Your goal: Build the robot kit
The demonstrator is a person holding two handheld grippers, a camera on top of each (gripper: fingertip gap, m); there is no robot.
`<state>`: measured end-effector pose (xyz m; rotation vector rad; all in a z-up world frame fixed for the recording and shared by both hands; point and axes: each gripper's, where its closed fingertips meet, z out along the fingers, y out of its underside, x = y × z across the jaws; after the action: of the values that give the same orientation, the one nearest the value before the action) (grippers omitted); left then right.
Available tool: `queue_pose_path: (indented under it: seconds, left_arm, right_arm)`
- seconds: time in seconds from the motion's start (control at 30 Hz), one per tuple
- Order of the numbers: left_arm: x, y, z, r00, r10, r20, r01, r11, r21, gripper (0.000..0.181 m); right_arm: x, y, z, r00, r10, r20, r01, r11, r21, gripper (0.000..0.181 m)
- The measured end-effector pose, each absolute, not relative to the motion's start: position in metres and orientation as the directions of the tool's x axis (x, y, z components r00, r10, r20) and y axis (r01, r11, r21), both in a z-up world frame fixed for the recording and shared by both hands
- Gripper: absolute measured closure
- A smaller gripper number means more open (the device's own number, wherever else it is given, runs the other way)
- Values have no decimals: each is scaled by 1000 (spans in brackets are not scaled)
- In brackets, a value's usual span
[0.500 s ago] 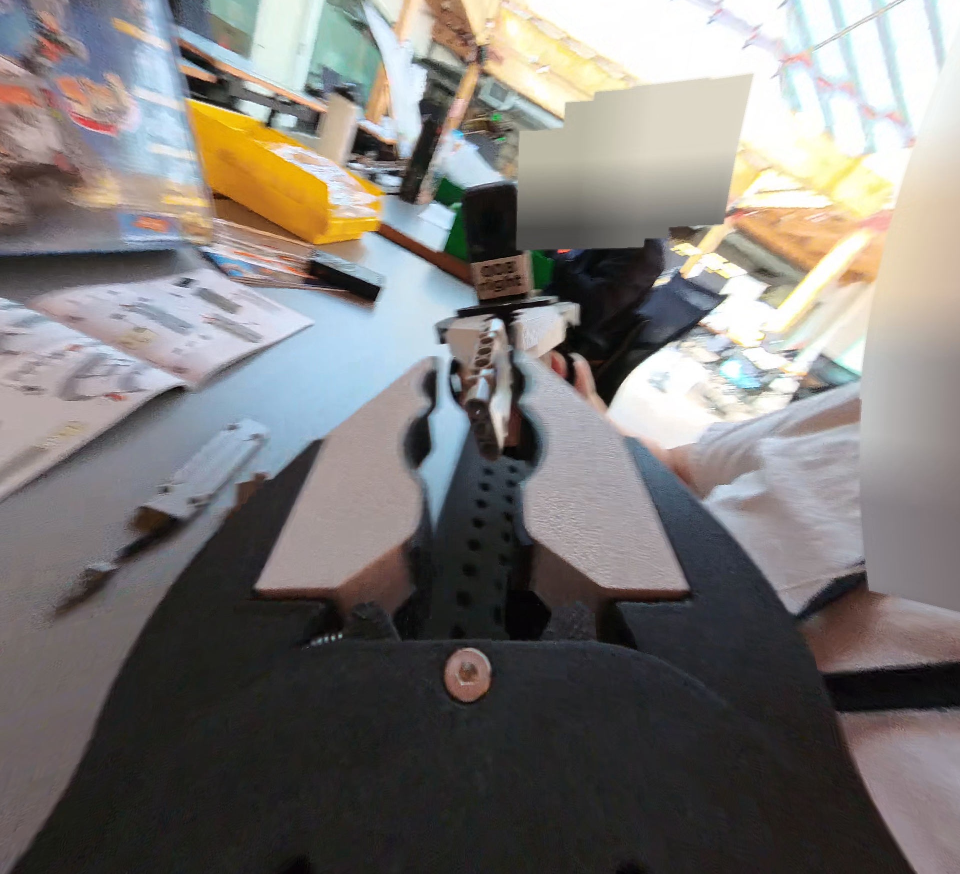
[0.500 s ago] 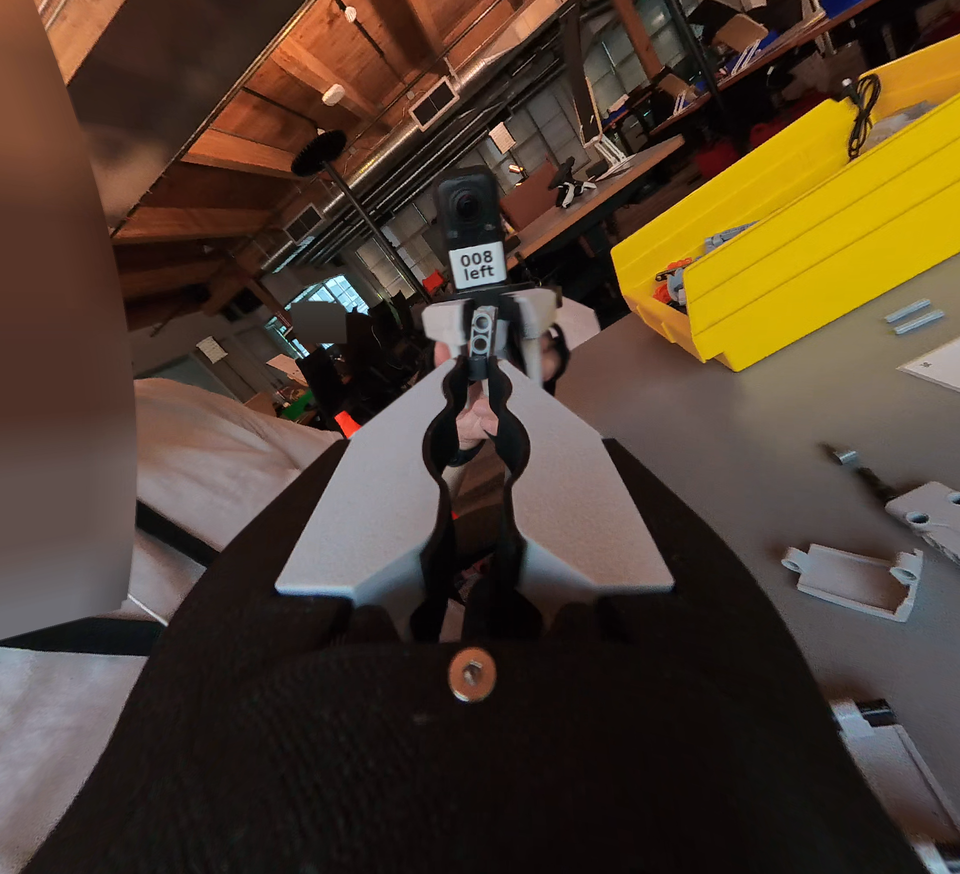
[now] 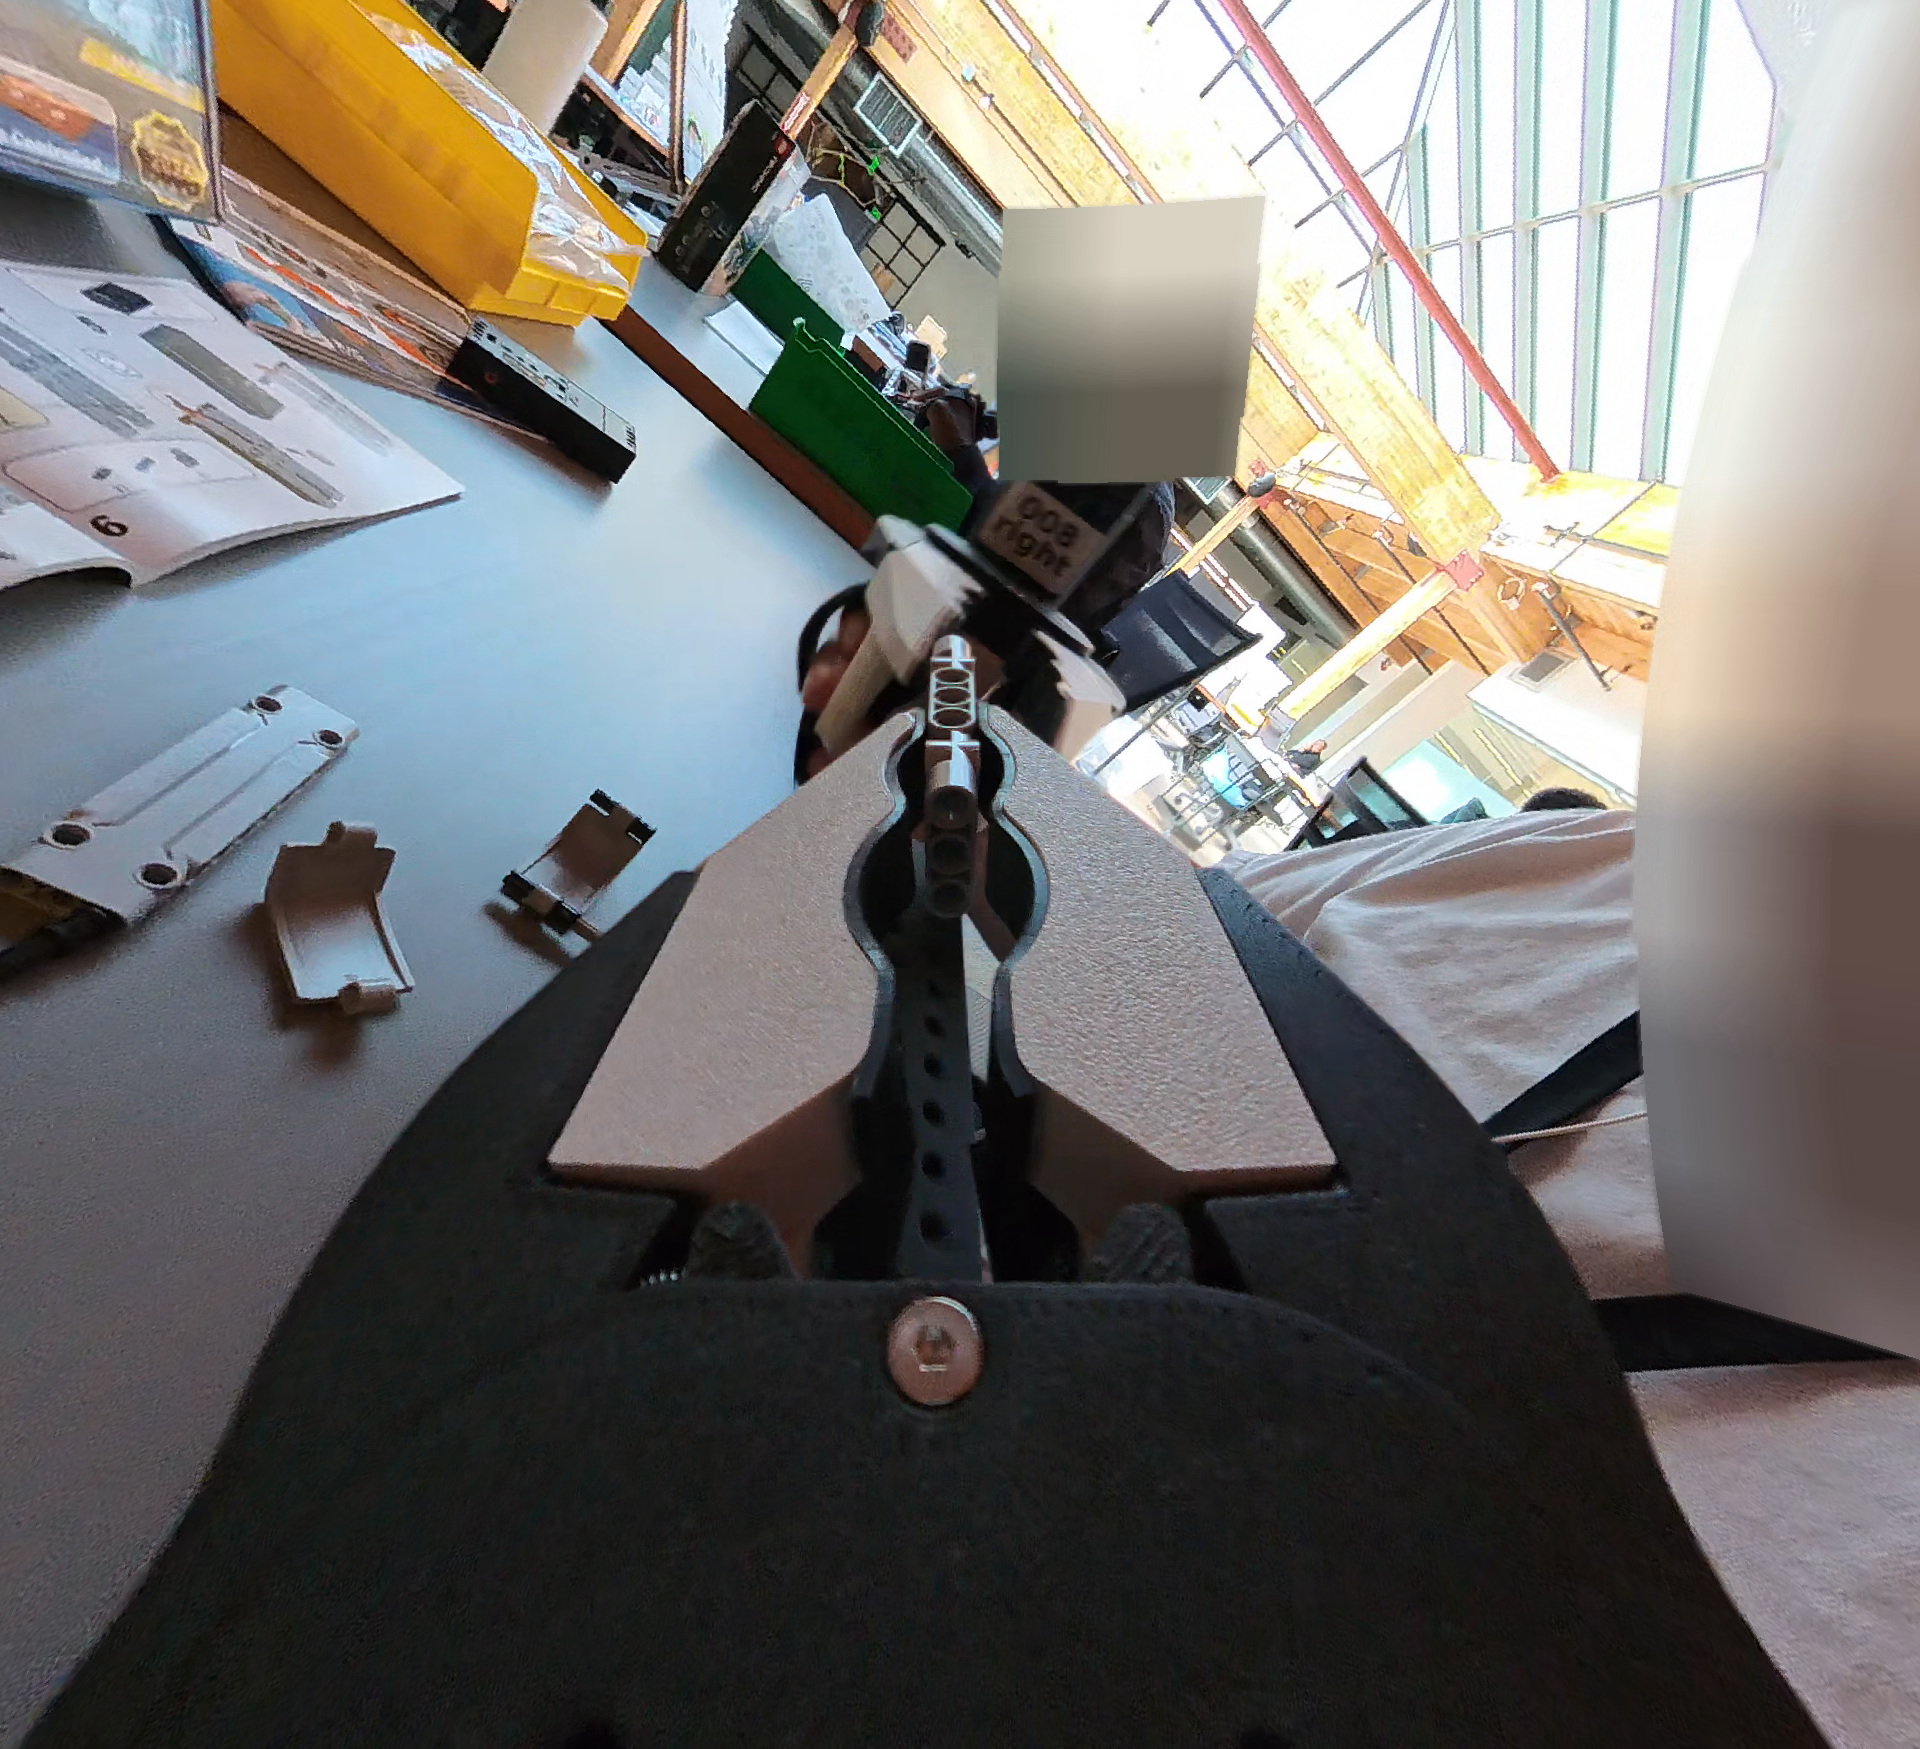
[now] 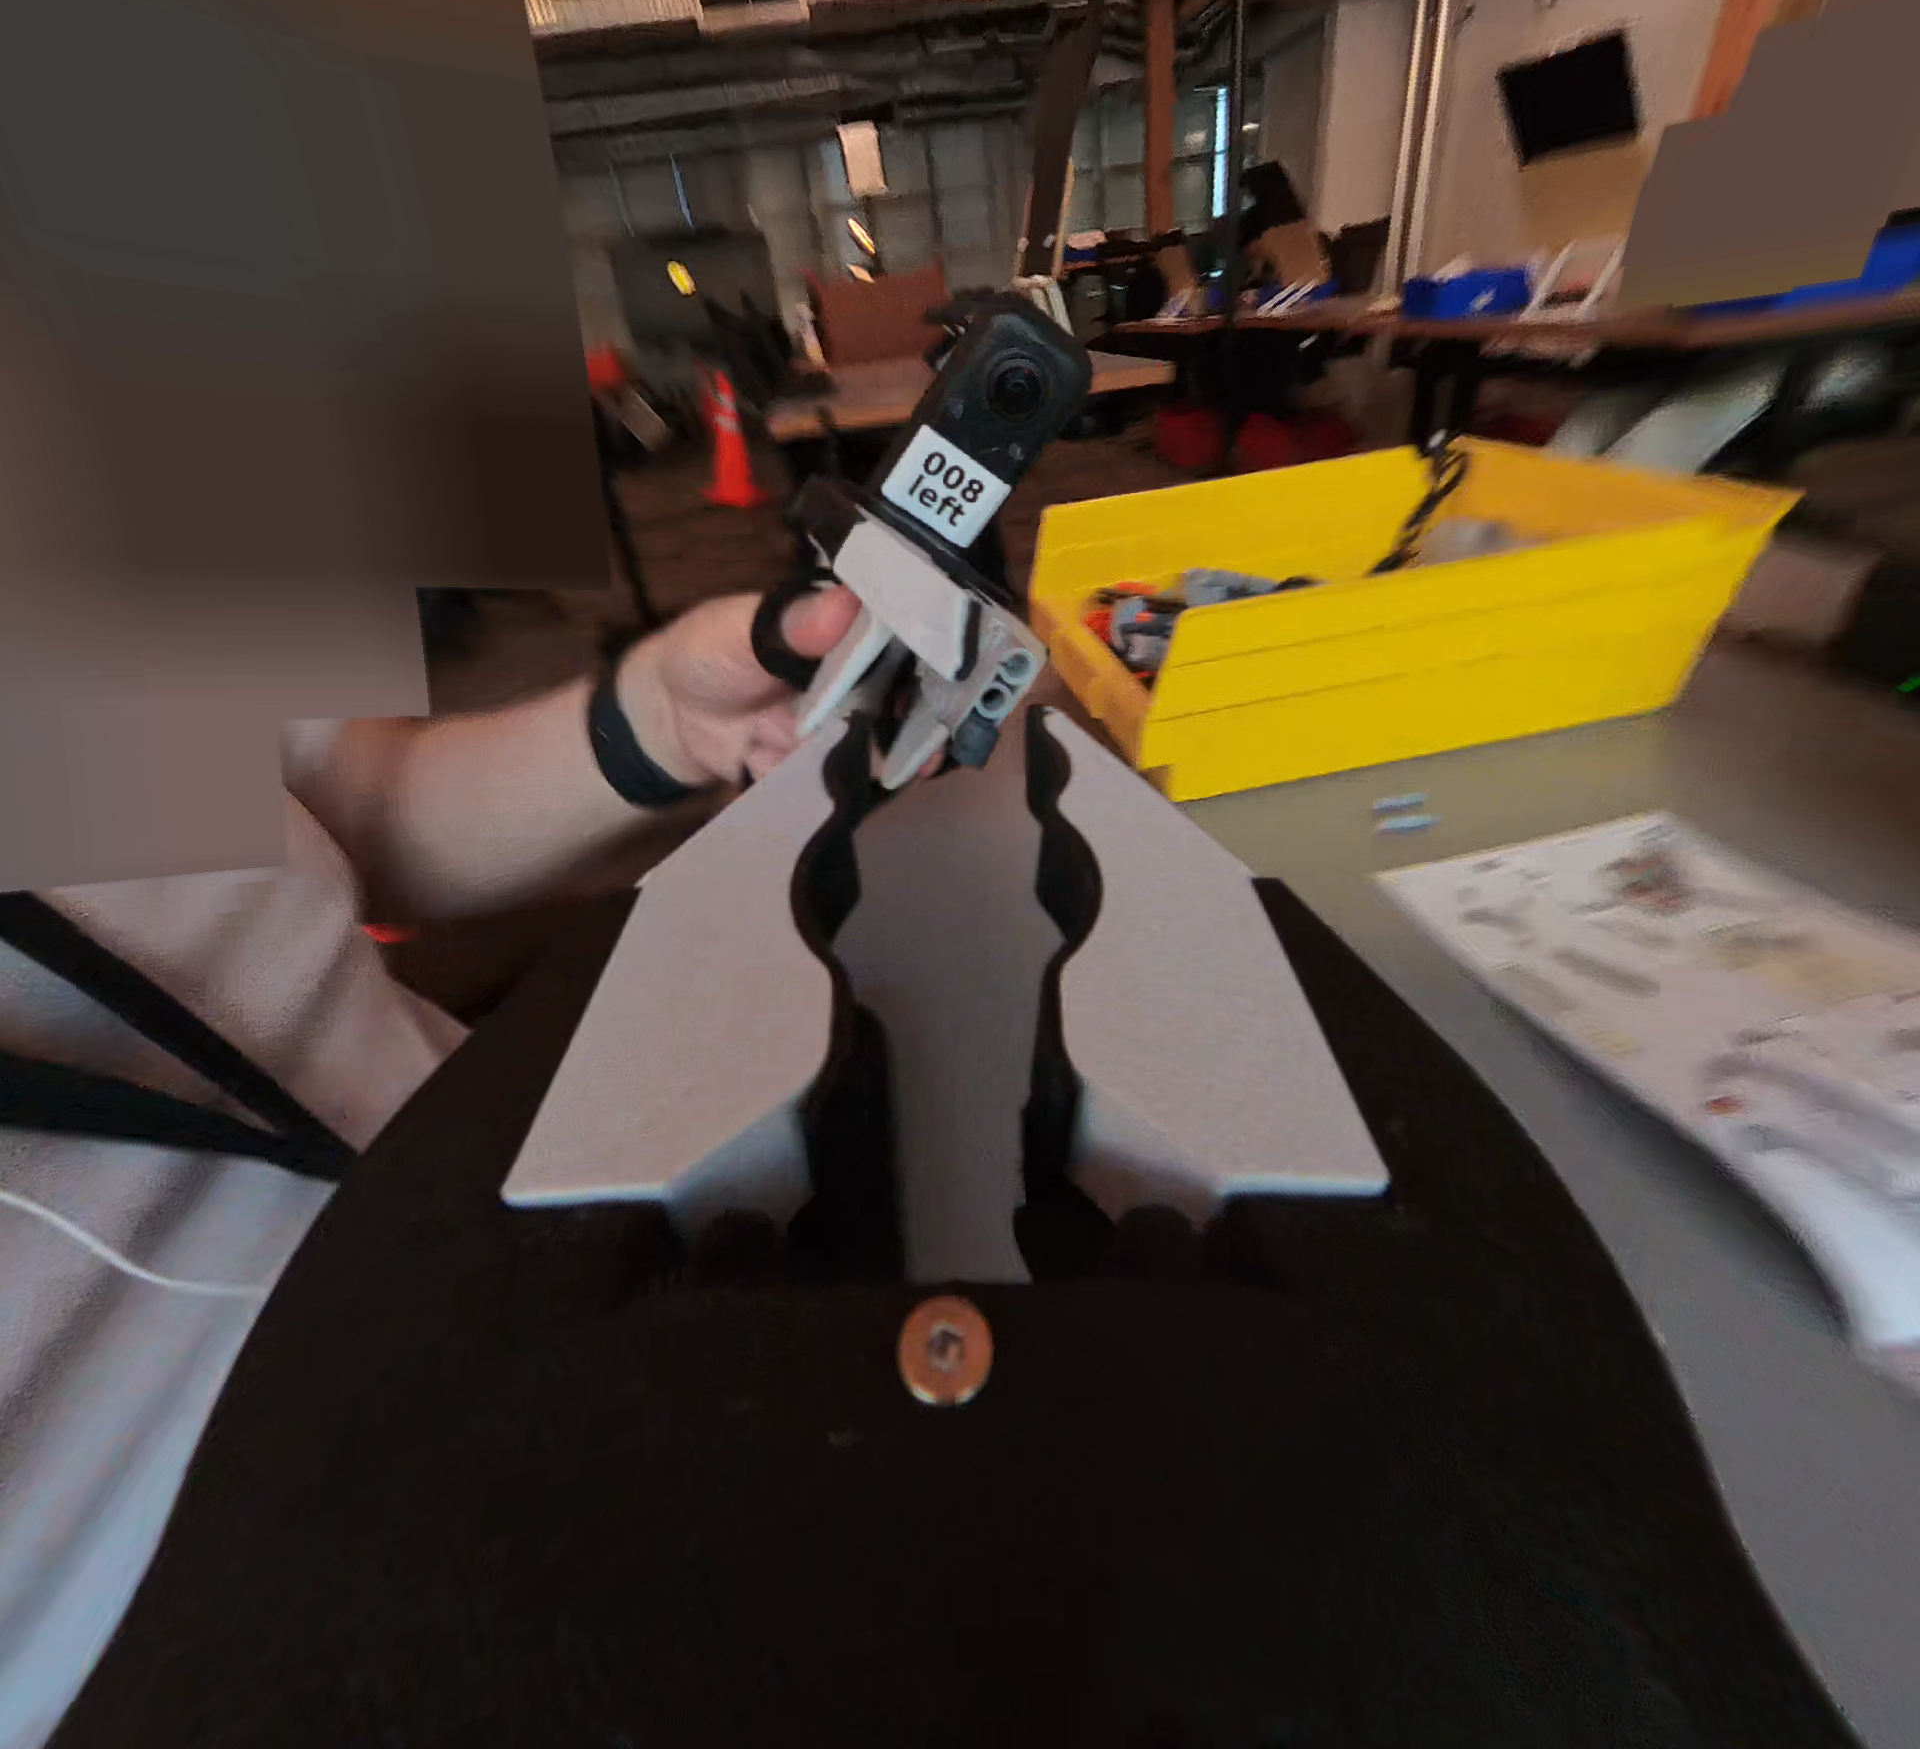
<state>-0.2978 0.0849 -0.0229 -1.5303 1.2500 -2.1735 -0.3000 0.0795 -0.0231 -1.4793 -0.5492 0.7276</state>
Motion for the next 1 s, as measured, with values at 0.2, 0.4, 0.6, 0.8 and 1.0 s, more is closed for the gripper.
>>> queue_pose_path:
  seconds: [0.2, 0.4, 0.6, 0.8, 1.0]
  left_arm:
    - [-293, 86, -35, -387, -553, 738, -356, -649, -673, 177]
    - [-287, 88, -54, -291, -578, 762, -414, -642, -645, 177]
    - [-284, 85, -53, -291, -520, 803, -431, -678, -596, 177]
    - [-274, 91, -68, -195, -597, 778, -425, -664, -616, 177]
    - [-271, 96, -66, -168, -598, 784, -387, -691, -610, 176]
  right_arm:
    - [-301, 80, -40, 638, 633, 438, 507, 82, -858, 153]
    - [-290, 88, -62, 393, 565, 725, 862, 48, -504, 174]
    - [-285, 92, -74, 390, 587, 709, 881, -15, -472, 168]
    - [-269, 99, -89, 388, 587, 711, 920, -205, -333, 172]
    - [-265, 106, -85, 396, 530, 750, 918, -247, -311, 175]
